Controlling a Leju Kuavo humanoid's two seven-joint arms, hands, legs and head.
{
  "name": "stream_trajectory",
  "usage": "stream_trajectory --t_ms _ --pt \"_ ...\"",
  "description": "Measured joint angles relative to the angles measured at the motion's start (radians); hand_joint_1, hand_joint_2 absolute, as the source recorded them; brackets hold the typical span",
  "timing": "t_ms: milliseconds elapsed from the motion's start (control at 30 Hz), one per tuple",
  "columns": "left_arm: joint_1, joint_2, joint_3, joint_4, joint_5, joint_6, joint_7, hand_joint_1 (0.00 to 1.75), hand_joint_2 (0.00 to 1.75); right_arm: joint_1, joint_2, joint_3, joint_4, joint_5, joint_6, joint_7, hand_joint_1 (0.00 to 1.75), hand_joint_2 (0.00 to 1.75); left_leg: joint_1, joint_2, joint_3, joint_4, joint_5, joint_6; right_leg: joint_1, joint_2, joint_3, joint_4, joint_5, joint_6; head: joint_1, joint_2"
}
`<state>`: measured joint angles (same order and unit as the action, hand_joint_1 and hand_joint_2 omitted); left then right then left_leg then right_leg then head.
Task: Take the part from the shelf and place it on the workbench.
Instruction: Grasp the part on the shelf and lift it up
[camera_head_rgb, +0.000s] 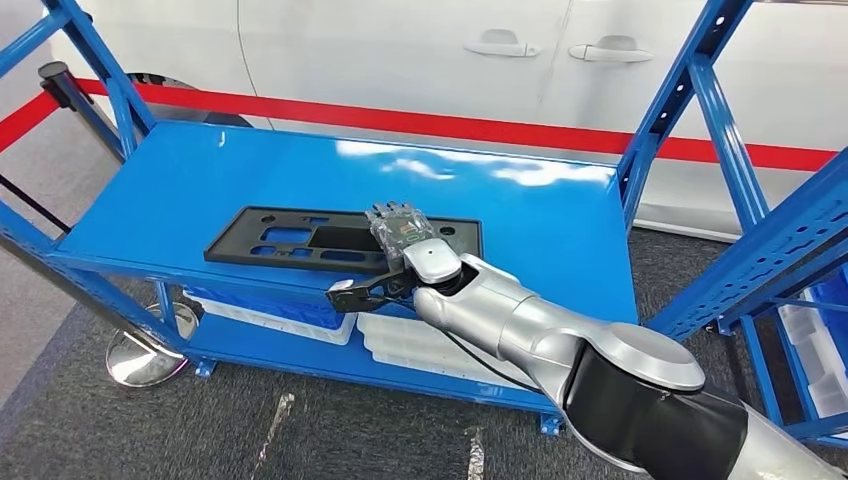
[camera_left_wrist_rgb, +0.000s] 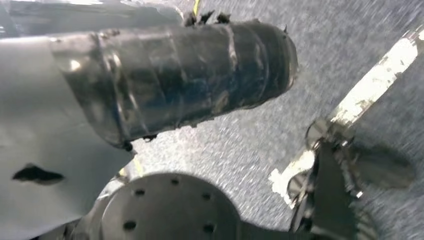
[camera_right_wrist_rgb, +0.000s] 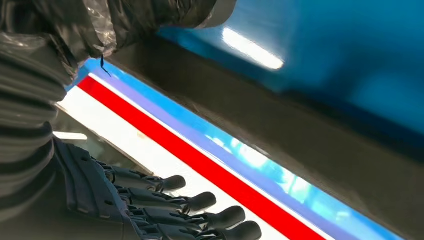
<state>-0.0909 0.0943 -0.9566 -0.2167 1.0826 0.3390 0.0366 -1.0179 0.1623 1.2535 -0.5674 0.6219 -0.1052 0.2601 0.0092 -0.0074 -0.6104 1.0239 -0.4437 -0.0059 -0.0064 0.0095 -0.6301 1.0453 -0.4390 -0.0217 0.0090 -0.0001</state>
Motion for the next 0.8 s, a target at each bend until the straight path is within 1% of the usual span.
stream_trajectory --t_ms 33,67,100,133,167,200,233,267,300,333,367,400,467,500,533,567,600,667,700,733,767,800 --pt "0.0 0.0 0.0 0.0 0.003 0.0 0.0 0.0 0.0 0.0 0.001 0.0 0.0 0.0 0.002 -0.001 0.0 1.75 0.001 0.001 -0.004 0.012 -0.01 -0.005 -0.002 0.0 0.003 -0.003 0.001 -0.005 -0.002 0.0" --pt "-0.001 0.0 0.0 0.0 0.005 0.0 0.0 0.0 0.0 0.001 0.001 0.0 0.001 0.0 0.003 -0.003 0.0 1.75 0.002 0.001 -0.017 0.041 -0.028 -0.011 -0.005 0.0 0.006 -0.006 0.002 -0.009 -0.003 0.0" --pt "-0.001 0.0 0.001 0.0 0.006 0.0 -0.002 0.0 0.0 0.001 0.002 0.0 0.001 0.0 0.004 -0.004 0.0 1.75 0.003 0.002 -0.039 0.09 -0.055 -0.016 -0.005 -0.001 0.008 -0.007 0.001 -0.012 -0.005 0.0" --pt "-0.002 0.001 0.001 0.0 0.007 0.0 -0.003 0.0 0.0 0.003 0.002 0.0 0.001 0.0 0.005 -0.005 0.0 1.75 0.004 0.002 -0.069 0.153 -0.084 -0.02 -0.005 -0.001 0.009 -0.008 0.0 -0.015 -0.006 0.0" --pt "-0.002 0.001 0.001 0.0 0.007 0.001 -0.004 0.0 0.0 0.006 0.002 0.0 0.002 0.0 0.005 -0.006 0.0 1.75 0.004 0.002 -0.1 0.215 -0.107 -0.023 -0.004 -0.002 0.01 -0.007 -0.001 -0.016 -0.006 0.0" --pt "-0.001 0.001 0.001 0.0 0.007 0.002 -0.004 0.0 0.0 0.01 0.002 0.0 0.003 0.0 0.005 -0.007 0.0 1.75 0.004 0.002 -0.122 0.256 -0.115 -0.025 -0.004 -0.002 0.011 -0.007 -0.002 -0.018 -0.006 0.0" --pt "0.0 0.001 0.001 0.0 0.008 0.002 -0.004 0.0 0.0 0.013 0.002 0.0 0.004 0.0 0.005 -0.008 0.0 1.75 0.004 0.002 -0.129 0.263 -0.104 -0.025 -0.004 -0.001 0.012 -0.007 -0.003 -0.018 -0.006 0.0" --pt "0.001 0.002 0.001 0.0 0.008 0.004 -0.004 0.0 0.0 0.015 0.002 0.0 0.004 0.0 0.005 -0.009 0.0 1.75 0.004 0.002 -0.116 0.231 -0.075 -0.023 -0.003 0.0 0.015 -0.007 -0.004 -0.019 -0.006 0.0" --pt "0.001 0.002 0.001 0.0 0.009 0.005 -0.004 0.0 0.0 0.016 0.002 0.0 0.005 0.0 0.005 -0.009 0.0 1.75 0.004 0.003 -0.088 0.168 -0.036 -0.019 -0.004 0.0 0.018 -0.007 -0.006 -0.018 -0.006 0.0" --pt "0.001 0.003 0.001 0.0 0.01 0.007 -0.005 0.0 0.0 0.016 0.002 0.0 0.005 0.0 0.005 -0.009 0.0 1.75 0.003 0.002 -0.056 0.101 -0.006 -0.014 -0.003 0.001 0.02 -0.007 -0.008 -0.016 -0.006 0.0" --pt "0.001 0.004 0.001 0.0 0.011 0.009 -0.005 0.0 0.0 0.015 0.002 0.0 0.006 0.0 0.006 -0.009 0.0 1.75 0.0 0.002 -0.028 0.043 0.013 -0.009 -0.001 0.001 0.022 -0.007 -0.009 -0.013 -0.006 0.0" --pt "0.0 0.004 0.002 0.0 0.012 0.01 -0.006 0.0 0.0 0.015 0.002 0.0 0.006 0.0 0.007 -0.009 0.0 1.75 -0.003 0.001 -0.011 0.008 0.019 -0.004 0.0 0.001 0.021 -0.008 -0.01 -0.009 -0.006 0.0" --pt "-0.003 0.004 0.002 0.0 0.015 0.012 -0.009 0.0 0.0 0.015 0.003 0.0 0.007 0.0 0.01 -0.011 0.0 1.75 -0.008 0.0 -0.004 -0.009 0.014 0.004 0.001 0.0 0.02 -0.011 -0.008 0.0 -0.005 0.0" --pt "-0.004 0.004 0.002 0.0 0.016 0.013 -0.009 0.0 0.0 0.016 0.004 0.0 0.007 0.0 0.01 -0.012 0.0 1.75 -0.005 0.001 -0.002 -0.013 0.016 0.008 0.001 0.0 0.019 -0.01 -0.011 0.006 -0.005 0.0" --pt "-0.003 0.004 0.002 0.0 0.017 0.013 -0.01 0.0 0.0 0.016 0.004 0.0 0.008 -0.002 0.01 -0.014 0.0 1.75 -0.003 0.002 0.002 -0.018 0.018 0.013 0.001 -0.001 0.016 -0.001 -0.019 0.011 -0.004 0.0" --pt "-0.003 0.004 0.002 0.0 0.017 0.014 -0.01 0.0 0.0 0.016 0.005 0.0 0.009 -0.004 0.008 -0.016 0.0 1.75 0.0 0.003 0.005 -0.023 0.02 0.019 0.002 -0.001 0.006 0.024 -0.036 0.015 -0.003 0.0" --pt "-0.002 0.004 0.002 0.0 0.018 0.015 -0.011 0.0 0.0 0.017 0.005 0.0 0.01 -0.007 0.007 -0.018 0.0 1.75 0.003 0.004 0.008 -0.027 0.022 0.025 0.002 -0.002 -0.015 0.069 -0.061 0.019 -0.002 0.0" --pt "-0.002 0.005 0.002 0.0 0.018 0.016 -0.014 0.0 0.0 0.026 0.005 -0.001 0.014 -0.01 0.005 -0.022 0.0 1.75 0.002 0.005 0.008 -0.027 0.021 0.032 0.001 -0.003 -0.076 0.197 -0.117 0.022 -0.001 0.0" --pt "-0.003 0.005 0.002 0.0 0.019 0.016 -0.015 0.0 0.0 0.034 0.004 -0.001 0.016 -0.011 0.005 -0.024 0.0 1.75 0.002 0.004 0.008 -0.027 0.021 0.033 0.0 -0.003 -0.101 0.245 -0.129 0.023 0.0 0.0" --pt "-0.002 0.005 0.002 0.0 0.019 0.016 -0.016 0.0 0.0 0.041 0.004 -0.001 0.019 -0.012 0.003 -0.026 0.0 1.75 0.002 0.003 0.008 -0.026 0.02 0.033 -0.001 -0.003 -0.112 0.261 -0.124 0.024 0.0 0.0" --pt "-0.002 0.006 0.002 0.0 0.02 0.017 -0.017 0.0 0.0 0.046 0.004 -0.001 0.021 -0.012 0.001 -0.028 0.0 1.75 0.002 0.002 0.008 -0.023 0.018 0.031 -0.003 -0.003 -0.103 0.236 -0.1 0.024 0.0 0.0" --pt "-0.002 0.006 0.002 0.0 0.02 0.017 -0.017 0.0 0.0 0.049 0.004 -0.001 0.023 -0.012 -0.002 -0.031 0.0 1.75 0.002 0.002 0.008 -0.02 0.016 0.029 -0.004 -0.004 -0.077 0.178 -0.065 0.024 0.0 0.0"
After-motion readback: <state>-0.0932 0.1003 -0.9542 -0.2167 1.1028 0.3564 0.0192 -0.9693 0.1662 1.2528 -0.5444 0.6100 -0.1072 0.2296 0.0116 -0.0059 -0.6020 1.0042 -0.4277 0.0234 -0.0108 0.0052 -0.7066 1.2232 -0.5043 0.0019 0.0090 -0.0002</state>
